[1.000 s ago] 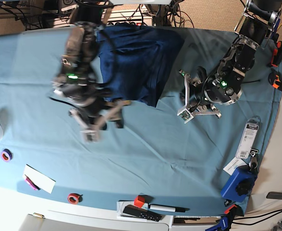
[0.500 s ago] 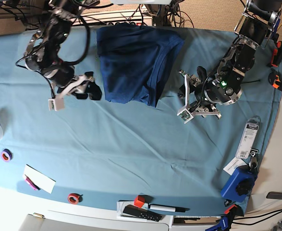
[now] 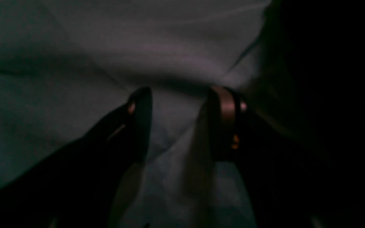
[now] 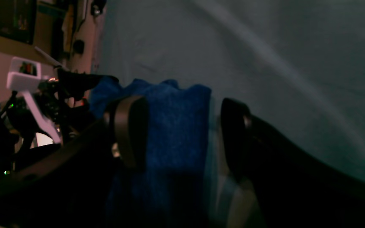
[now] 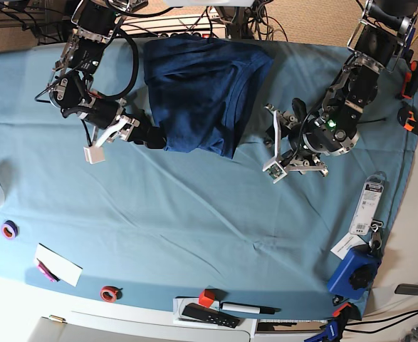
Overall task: Layout the t-shirt on the table in an organized manner, then fold the t-shirt properly
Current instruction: 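Withdraw the right gripper away from the folded t-shirt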
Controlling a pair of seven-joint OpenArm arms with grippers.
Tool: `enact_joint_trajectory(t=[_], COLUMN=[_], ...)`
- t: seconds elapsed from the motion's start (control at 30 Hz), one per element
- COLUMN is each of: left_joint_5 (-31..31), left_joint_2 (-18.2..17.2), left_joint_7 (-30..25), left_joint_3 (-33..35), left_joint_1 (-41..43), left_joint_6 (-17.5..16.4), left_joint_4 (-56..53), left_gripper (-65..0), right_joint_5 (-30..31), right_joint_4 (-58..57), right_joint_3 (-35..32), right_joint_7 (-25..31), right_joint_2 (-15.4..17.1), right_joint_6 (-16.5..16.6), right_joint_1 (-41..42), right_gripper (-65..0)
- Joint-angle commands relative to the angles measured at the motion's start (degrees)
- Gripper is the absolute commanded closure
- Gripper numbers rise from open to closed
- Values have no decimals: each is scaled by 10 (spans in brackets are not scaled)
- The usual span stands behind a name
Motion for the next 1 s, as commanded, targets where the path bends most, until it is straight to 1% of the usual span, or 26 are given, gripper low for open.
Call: enact_joint_trajectory(t=[0.0, 0.17, 0.3, 0.4, 0.5, 0.53, 0.6, 0.73, 0.77, 0.87, 0.97], left_joint_5=[-2, -2, -2, -2, -2, -2, -2, -2, -2, -2, -2], left_joint_2=[-3, -3, -3, -3, -3, -3, -3, -3, -3, -3, -3], left_joint_7=[-10, -10, -10, -10, -10, -10, -10, -10, -10, -10, -10], left_joint_3=[-5, -5, -5, -5, -5, -5, -5, -5, -5, -5, -5], left_joint_1=[-9, -9, -9, -9, -9, -9, -9, -9, -9, -9, -9], left_joint_6=[2, 2, 2, 2, 2, 2, 2, 2, 2, 2, 2], left_joint_4=[8, 8, 8, 8, 8, 8, 8, 8, 8, 8, 8], left_gripper=[-290, -290, -290, -290, -290, -290, -290, -290, -290, -290, -290], right_joint_5=[18, 28, 14, 13, 12, 10, 3, -33, -44, -66, -68], right_joint_4=[9, 9, 9, 9, 9, 9, 9, 9, 9, 9, 9], right_joint_3=[-7, -57, -96, -111, -110, -110, -110, -107, -104, -85, -48], right_joint_7=[4, 3, 4, 4, 4, 5, 4, 7, 8, 13, 17], right_joint_2=[5, 5, 5, 5, 5, 5, 5, 5, 5, 5, 5], right_joint_6=[6, 8, 10, 10, 10, 12, 24, 30, 30, 29, 29], right_joint_1=[9, 9, 10, 10, 14, 17, 23, 40, 44, 52, 52], right_gripper=[-367, -367, -367, -367, -360, -344, -266, -40, 0, 0, 0])
